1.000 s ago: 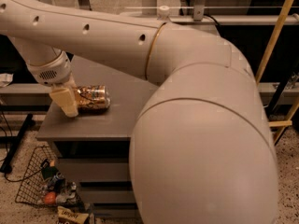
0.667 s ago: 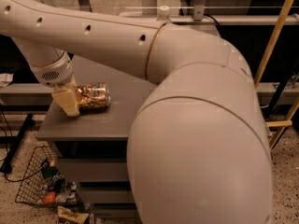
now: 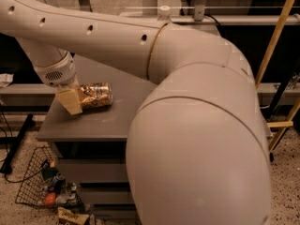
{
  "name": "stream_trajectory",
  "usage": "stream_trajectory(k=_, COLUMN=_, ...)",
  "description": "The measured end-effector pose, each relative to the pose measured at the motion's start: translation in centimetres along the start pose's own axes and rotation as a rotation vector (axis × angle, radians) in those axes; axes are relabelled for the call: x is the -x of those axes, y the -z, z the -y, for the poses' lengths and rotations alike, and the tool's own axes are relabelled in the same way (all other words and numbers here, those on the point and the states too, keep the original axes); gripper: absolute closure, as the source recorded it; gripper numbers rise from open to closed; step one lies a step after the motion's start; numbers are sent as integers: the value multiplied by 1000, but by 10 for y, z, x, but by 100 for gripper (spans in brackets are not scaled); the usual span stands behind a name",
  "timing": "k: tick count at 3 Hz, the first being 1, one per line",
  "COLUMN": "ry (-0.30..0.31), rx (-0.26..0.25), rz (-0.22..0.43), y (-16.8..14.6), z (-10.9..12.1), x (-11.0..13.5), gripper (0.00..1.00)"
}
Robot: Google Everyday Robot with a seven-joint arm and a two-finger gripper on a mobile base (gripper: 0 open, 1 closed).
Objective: Place orange can upright
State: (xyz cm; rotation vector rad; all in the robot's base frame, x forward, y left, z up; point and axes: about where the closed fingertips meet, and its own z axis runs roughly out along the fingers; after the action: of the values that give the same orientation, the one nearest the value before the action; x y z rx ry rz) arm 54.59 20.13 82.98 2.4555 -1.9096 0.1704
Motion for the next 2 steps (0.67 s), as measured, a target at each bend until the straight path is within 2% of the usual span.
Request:
stream_trajectory(k=1, ry=24, rx=-17, rz=46, y=11, z=1, x=-8, gripper=100)
stream_trajectory(k=2, ry=61, rx=-65, rz=155, y=41, z=-1, x=-23, gripper=100)
